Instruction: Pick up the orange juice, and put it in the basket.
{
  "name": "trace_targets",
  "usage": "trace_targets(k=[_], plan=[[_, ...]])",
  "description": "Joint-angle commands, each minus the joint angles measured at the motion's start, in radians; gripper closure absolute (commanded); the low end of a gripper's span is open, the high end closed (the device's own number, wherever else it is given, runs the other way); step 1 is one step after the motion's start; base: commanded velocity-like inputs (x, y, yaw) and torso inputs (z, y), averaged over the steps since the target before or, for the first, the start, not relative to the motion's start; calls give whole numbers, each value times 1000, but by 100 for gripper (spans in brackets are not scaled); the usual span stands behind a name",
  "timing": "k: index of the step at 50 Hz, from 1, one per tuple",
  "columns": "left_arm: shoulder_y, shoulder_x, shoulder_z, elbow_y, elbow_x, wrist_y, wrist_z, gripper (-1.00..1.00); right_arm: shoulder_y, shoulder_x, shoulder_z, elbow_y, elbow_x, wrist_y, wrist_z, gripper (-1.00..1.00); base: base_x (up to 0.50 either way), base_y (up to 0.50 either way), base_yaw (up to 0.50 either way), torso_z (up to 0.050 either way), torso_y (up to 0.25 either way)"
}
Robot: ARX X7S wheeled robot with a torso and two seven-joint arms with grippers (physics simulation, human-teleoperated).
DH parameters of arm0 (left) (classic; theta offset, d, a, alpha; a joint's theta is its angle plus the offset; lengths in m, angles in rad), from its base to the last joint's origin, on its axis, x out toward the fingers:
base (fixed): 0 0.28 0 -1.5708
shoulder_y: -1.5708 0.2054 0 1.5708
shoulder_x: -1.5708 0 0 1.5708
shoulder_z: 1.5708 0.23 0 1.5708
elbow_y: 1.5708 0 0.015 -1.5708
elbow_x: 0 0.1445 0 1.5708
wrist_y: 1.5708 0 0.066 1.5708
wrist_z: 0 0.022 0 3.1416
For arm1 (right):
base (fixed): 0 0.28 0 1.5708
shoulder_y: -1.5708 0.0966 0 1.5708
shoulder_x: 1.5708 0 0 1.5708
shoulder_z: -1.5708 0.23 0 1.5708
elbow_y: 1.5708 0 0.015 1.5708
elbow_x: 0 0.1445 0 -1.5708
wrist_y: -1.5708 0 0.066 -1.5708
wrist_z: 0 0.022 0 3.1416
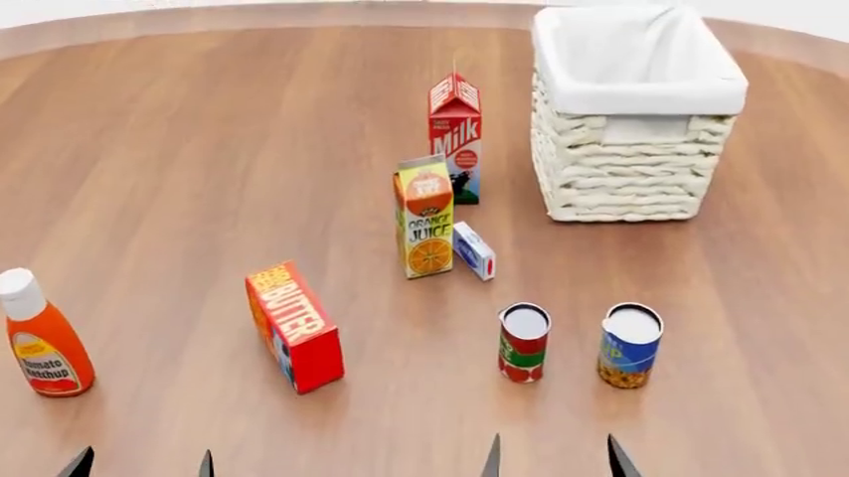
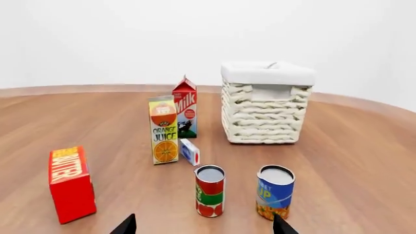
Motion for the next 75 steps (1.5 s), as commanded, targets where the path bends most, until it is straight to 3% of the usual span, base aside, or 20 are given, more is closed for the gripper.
trace_targets(k=[1,75], plan=[[-2,-17,20,0,-17,2,-20,-100,8,16,-17,-11,20,12,15,-100,273,0,0,0,0],[-10,-82,98,-4,-83,14,-96,-100,9,83,-98,-63,76,21,94,-100,304,0,0,0,0]])
